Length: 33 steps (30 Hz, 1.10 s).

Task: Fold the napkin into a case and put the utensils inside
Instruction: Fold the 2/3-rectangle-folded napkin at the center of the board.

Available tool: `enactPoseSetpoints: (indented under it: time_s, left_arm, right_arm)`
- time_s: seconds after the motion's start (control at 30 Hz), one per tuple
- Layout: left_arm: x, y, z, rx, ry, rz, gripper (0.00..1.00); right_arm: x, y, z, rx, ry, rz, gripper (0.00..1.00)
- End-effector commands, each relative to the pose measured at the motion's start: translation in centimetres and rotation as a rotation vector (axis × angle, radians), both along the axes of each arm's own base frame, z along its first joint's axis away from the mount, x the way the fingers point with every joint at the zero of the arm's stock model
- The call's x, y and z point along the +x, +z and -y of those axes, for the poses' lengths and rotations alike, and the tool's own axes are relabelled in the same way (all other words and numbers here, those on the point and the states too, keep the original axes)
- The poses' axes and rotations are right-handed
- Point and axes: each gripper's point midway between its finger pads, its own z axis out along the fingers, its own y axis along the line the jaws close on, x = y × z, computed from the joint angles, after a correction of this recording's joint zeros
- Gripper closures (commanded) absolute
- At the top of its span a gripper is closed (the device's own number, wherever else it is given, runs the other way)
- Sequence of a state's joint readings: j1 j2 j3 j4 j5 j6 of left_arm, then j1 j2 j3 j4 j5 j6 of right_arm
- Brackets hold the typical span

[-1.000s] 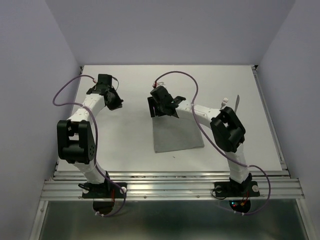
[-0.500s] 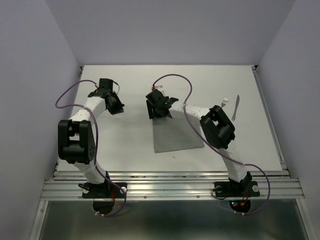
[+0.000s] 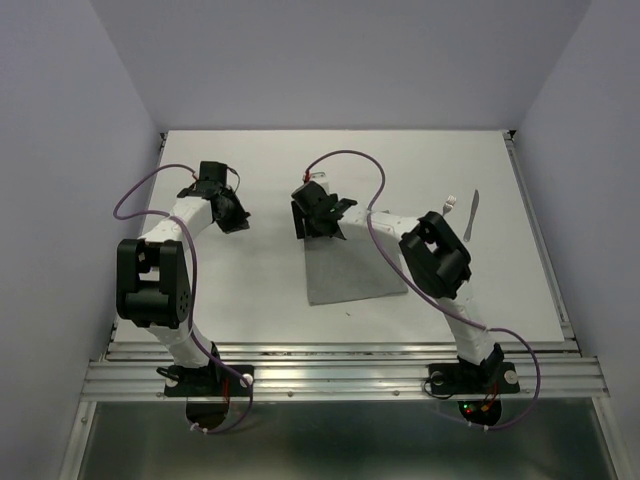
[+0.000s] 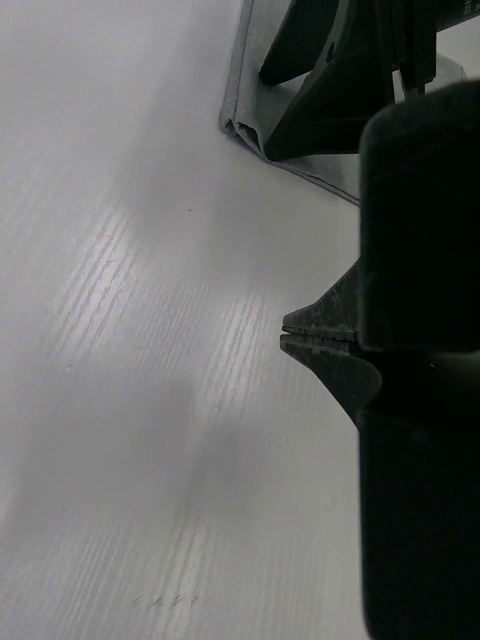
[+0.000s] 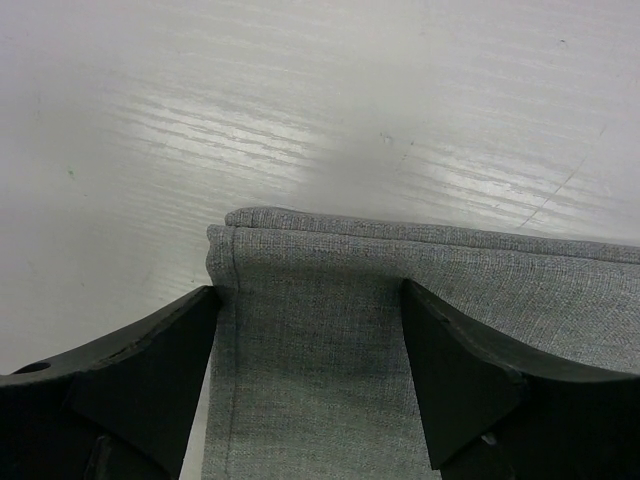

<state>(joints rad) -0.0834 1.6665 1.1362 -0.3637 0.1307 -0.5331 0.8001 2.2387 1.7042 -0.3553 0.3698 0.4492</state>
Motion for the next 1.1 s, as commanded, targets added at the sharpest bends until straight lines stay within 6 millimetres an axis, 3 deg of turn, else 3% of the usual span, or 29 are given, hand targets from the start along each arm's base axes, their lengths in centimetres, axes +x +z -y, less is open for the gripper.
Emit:
enactPoseSetpoints:
  time_s: [0.0, 0.17, 0.27, 0.7, 0.87, 1.0, 1.07]
  left_arm:
    - [0.1, 1.0, 0.2, -0.010, -0.011, 0.042, 0.99]
    - [0.3, 2.0, 0.5, -0.027, -0.008, 0.074, 0.98]
    - [0.4, 2.3, 0.3, -0.020, -0.003, 0.078, 0.98]
    - [0.6, 2.6, 0.3, -0.022, 0.001, 0.082, 0.98]
    - [0.5, 2.1, 0.4, -0.029, 0.003, 0.073, 0.98]
    - [0.4, 1.6, 0.7, -0.041, -0.001, 0.063, 0.98]
    - [0.3, 1.6, 1.4, -0.068, -0.023, 0.074, 0.91]
  right_arm:
    - [-0.8, 1.6, 0.0, 0.004, -0.001, 0.025, 0.21]
    - [-0.4, 5.1, 0.0, 0.017, -0.002, 0.101, 0.20]
    - [-0.5, 5.5, -0.4, 0.015, 0.008, 0.119, 0.21]
    - [-1.1, 0.6, -1.2, -0.022, 0.033, 0.042, 0.23]
    - [-1.6, -2.1, -0.8, -0.057, 0.037, 0.002, 0.44]
    - [-2.1, -2.4, -0.9, -0.050, 0.050, -0.017, 0.61]
    - [-2.3, -2.3, -1.2, -0.037, 0.070, -0.024, 0.74]
